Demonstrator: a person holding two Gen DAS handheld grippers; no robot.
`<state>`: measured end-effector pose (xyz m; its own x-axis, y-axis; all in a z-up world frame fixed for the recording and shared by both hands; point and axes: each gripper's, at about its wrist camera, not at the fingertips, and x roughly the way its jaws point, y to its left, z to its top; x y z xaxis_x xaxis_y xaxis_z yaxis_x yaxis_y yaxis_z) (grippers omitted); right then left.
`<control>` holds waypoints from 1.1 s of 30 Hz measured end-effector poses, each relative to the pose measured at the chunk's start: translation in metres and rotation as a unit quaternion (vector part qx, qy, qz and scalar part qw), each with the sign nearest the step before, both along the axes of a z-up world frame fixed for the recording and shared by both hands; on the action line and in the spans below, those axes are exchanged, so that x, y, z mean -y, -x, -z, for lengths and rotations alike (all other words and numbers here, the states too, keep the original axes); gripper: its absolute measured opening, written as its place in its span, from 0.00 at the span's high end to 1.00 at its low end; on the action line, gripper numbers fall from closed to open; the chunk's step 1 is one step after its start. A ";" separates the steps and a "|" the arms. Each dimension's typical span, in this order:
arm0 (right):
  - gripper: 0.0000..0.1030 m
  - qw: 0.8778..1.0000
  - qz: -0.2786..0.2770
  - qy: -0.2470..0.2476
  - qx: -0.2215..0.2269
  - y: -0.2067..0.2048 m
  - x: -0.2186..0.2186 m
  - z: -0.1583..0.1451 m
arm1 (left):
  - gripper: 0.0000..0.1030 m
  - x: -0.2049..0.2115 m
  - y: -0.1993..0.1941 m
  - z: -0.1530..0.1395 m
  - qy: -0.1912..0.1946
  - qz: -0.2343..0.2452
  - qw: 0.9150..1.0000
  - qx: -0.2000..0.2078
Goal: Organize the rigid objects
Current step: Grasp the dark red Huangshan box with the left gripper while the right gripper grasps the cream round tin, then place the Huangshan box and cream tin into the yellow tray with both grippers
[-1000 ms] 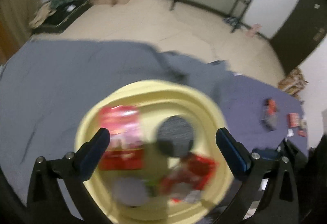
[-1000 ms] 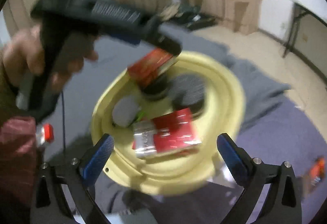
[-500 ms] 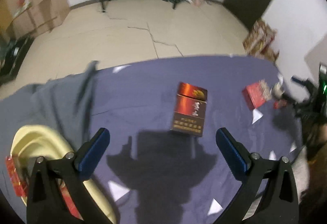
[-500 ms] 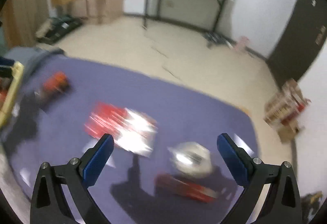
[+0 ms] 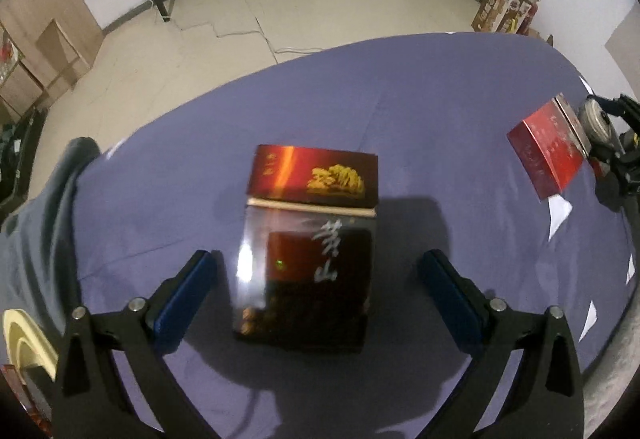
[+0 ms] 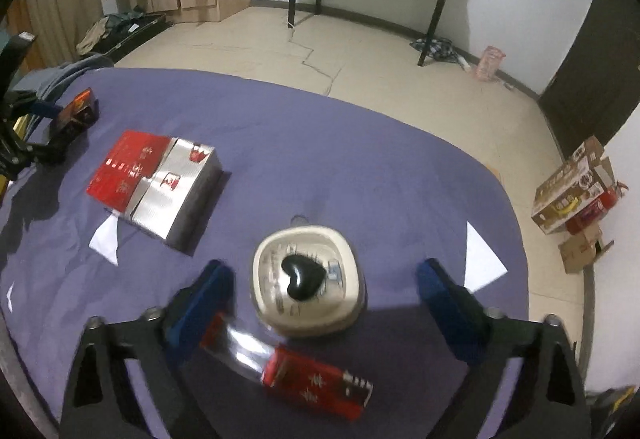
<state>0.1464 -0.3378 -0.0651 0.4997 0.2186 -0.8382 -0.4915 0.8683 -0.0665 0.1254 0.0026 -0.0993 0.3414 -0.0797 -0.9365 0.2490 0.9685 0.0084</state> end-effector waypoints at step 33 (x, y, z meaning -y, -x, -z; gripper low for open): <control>0.55 0.944 -0.318 -0.091 0.006 0.152 -0.363 -0.112 | 0.45 -0.343 0.262 -0.091 0.030 -0.257 0.965 0.032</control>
